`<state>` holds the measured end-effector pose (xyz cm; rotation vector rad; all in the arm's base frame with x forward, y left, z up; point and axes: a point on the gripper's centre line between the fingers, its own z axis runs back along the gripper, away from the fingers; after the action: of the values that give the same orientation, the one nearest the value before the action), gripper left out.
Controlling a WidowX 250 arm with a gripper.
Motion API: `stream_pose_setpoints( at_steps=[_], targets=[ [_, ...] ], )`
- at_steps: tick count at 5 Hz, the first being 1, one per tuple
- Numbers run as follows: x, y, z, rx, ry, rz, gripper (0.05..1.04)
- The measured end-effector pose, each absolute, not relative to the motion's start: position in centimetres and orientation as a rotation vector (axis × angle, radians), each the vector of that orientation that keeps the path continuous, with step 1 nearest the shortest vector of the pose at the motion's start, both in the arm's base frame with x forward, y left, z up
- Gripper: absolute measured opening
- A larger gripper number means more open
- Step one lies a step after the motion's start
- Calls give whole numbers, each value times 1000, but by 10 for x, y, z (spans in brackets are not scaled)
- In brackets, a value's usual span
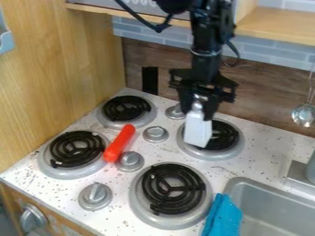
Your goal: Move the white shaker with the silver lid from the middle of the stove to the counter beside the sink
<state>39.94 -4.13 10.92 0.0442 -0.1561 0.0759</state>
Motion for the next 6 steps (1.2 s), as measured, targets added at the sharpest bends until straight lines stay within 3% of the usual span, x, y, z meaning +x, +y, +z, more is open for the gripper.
stream_pose_setpoints(
  at_steps=[2, 6],
  targets=[
    [403, -63, 83, 68, -131, 38, 596],
    [414, -72, 67, 65, -169, 68, 596]
  ],
)
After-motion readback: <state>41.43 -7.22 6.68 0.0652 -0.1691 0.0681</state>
